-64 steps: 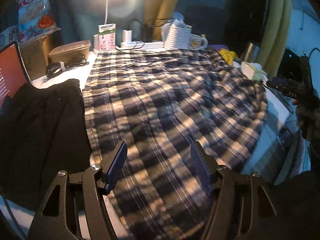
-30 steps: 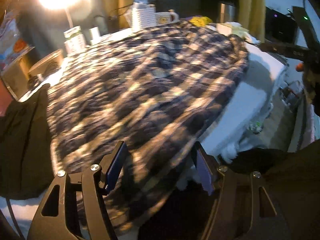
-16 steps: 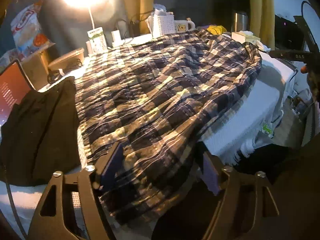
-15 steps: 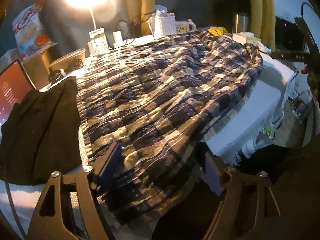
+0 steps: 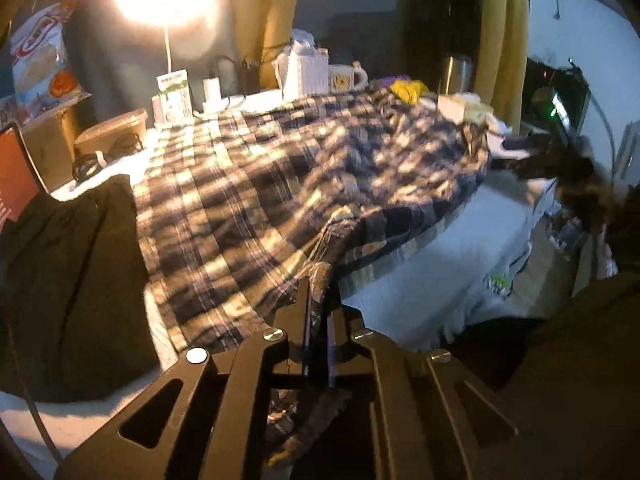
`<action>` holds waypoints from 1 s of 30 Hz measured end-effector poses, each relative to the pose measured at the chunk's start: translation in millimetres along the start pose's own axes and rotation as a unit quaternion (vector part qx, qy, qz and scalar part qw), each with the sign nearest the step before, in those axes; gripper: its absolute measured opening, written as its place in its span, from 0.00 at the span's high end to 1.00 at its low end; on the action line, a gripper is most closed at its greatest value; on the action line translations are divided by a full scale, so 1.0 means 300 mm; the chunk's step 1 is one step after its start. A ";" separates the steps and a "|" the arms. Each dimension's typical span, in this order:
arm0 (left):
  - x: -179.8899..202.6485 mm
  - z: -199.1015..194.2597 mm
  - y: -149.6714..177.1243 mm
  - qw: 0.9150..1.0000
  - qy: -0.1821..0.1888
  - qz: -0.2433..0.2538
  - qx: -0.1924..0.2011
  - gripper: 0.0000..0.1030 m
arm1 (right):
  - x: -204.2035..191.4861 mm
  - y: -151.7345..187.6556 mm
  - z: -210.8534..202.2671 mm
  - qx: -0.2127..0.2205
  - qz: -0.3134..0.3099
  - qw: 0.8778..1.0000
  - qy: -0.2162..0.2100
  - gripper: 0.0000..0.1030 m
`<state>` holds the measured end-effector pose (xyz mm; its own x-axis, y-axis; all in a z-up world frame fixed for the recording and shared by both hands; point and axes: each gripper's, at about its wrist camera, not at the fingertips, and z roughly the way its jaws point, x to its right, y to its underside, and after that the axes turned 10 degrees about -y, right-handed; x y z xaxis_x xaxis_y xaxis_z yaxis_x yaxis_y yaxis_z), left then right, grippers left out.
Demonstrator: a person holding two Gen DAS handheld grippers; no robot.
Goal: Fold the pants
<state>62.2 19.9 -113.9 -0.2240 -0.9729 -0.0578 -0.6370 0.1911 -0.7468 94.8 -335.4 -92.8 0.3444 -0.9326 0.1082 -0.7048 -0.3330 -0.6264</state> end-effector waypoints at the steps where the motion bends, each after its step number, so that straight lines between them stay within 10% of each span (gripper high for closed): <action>1: -0.006 -0.010 -0.019 1.000 0.000 -0.003 0.004 0.96 | -0.005 -0.015 0.018 0.000 -0.007 1.000 -0.005 0.26; 11: -0.061 0.005 -0.085 0.999 -0.011 -0.036 -0.003 0.96 | 0.018 -0.080 0.081 0.023 -0.011 0.997 -0.066 0.26; 14: -0.073 0.015 -0.099 0.999 -0.011 -0.050 -0.007 0.96 | 0.015 -0.089 0.091 0.031 -0.005 0.996 -0.088 0.74; 30: -0.130 0.026 -0.271 0.997 -0.014 -0.075 0.012 0.96 | 0.049 -0.128 -0.026 0.109 0.054 0.990 -0.067 0.75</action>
<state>128.5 41.2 -56.0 -0.1066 -0.9936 0.0374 -0.6438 0.0403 -0.7641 122.1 -337.4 -61.2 0.3641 -0.9292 -0.0636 -0.5969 -0.1804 -0.7818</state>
